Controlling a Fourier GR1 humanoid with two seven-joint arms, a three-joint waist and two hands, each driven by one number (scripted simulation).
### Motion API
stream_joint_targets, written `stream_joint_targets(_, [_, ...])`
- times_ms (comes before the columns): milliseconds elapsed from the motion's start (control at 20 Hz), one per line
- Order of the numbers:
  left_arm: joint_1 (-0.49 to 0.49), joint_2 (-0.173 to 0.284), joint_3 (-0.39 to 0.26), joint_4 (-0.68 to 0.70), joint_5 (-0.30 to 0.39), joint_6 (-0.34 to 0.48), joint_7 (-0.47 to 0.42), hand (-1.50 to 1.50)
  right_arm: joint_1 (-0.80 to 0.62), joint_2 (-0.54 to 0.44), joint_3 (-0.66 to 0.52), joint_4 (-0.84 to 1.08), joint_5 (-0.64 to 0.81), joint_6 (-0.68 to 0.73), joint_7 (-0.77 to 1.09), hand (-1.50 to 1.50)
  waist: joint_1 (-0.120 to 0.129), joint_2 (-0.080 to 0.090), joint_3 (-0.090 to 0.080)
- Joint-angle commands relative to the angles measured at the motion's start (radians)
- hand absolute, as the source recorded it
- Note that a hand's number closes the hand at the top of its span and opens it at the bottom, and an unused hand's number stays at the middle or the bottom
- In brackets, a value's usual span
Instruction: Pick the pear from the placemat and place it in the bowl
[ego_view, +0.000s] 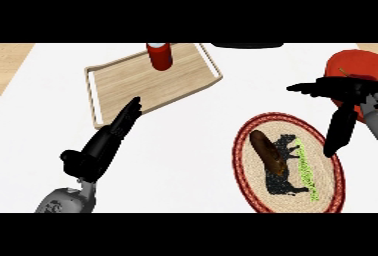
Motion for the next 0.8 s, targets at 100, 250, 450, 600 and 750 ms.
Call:
stream_joint_targets(100, [0.035, -0.020, 0.009, 0.004, -0.025, -0.021, -0.026, 0.00, 0.096, 0.065, -0.046, -0.189, 0.065, -0.058, 0.103, -1.50, -0.007, -0.002, 0.000])
stream_joint_targets(250, [0.007, -0.015, 0.034, -0.022, -0.041, -0.031, -0.012, 0.00, 0.100, 0.068, -0.084, -0.157, 0.155, -0.049, 0.021, -1.50, -0.001, 0.000, 0.000])
stream_joint_targets(450, [0.060, -0.040, 0.016, -0.069, -0.047, -0.027, 0.027, 0.00, 0.225, 0.080, -0.094, -0.278, 0.233, -0.106, 0.000, -1.50, -0.004, -0.002, 0.000])
stream_joint_targets(600, [-0.025, -0.026, 0.078, -0.004, -0.023, -0.074, 0.027, 0.00, 0.226, 0.082, -0.107, -0.271, 0.314, -0.108, -0.024, -1.50, -0.004, 0.000, 0.000])
stream_joint_targets(750, [0.087, -0.071, 0.009, -0.044, -0.091, -0.034, -0.022, 0.00, 0.231, 0.105, -0.117, -0.215, 0.399, -0.142, -0.066, -1.50, 0.001, 0.000, 0.000])
